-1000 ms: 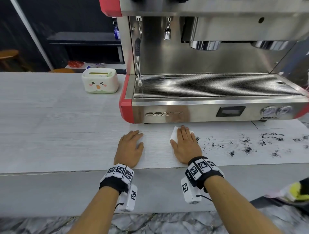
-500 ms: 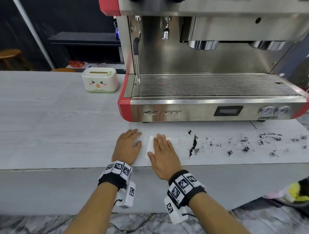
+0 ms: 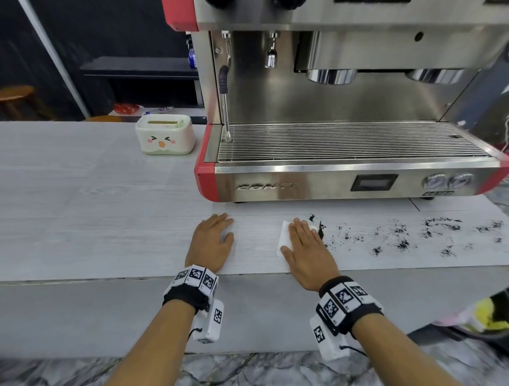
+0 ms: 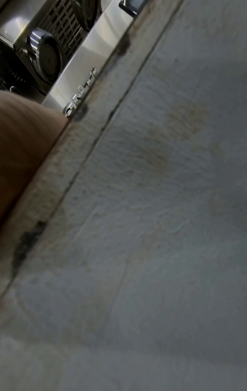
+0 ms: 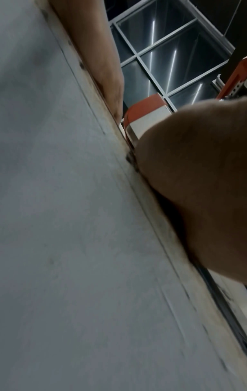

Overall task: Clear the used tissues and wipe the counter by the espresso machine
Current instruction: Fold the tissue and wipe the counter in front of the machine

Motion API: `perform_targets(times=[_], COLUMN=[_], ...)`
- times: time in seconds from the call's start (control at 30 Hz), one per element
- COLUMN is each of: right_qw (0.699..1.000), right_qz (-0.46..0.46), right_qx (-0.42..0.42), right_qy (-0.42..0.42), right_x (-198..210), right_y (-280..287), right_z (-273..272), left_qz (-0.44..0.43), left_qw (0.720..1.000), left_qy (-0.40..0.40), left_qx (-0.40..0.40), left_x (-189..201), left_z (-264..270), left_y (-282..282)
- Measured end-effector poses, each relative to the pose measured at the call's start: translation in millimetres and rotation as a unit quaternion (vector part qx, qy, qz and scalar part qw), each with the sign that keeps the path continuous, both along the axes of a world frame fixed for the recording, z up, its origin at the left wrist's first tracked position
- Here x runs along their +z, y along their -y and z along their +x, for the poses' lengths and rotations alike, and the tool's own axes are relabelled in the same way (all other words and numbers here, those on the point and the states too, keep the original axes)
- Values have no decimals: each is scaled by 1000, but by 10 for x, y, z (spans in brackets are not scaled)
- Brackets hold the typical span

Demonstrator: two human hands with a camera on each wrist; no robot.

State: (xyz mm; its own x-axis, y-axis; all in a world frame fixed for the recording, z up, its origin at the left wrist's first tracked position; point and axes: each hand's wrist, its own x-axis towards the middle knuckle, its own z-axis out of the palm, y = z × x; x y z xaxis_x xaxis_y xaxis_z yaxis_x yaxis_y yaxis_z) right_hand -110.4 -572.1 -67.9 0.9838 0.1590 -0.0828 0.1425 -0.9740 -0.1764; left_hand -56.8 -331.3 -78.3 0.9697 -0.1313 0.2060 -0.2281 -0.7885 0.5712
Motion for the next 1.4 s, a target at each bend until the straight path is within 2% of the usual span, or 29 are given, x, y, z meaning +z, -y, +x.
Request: perform_targets(times=[0.13,0.27,0.4,0.6,1.13,1.4], right_qw=[999,997,998,999,997,995], right_qz=[1,46,55,20,-3,85], right_qx=[-31,-67,-43,-25,-82,-38], right_qy=[-18,-10,-3,-9,16,47], right_x=[95,221,288,68,14,229], right_y=[213,170,-66,-268,435,247], right_z=[13,104,339,463,547,329], left_qz=[-3,-7,-11,-20,-14,-20], left_qw=[1000,1000,1000,1000,1000,1000], left_qy=[2,3,3,2,5,14], left_qx=[0,1,3,3,4,1], left_x=[23,27,18,-11,0,3], left_z=[-14,-25,-17,-1,-8,1], left_y=[4,15,16,-1,3,2])
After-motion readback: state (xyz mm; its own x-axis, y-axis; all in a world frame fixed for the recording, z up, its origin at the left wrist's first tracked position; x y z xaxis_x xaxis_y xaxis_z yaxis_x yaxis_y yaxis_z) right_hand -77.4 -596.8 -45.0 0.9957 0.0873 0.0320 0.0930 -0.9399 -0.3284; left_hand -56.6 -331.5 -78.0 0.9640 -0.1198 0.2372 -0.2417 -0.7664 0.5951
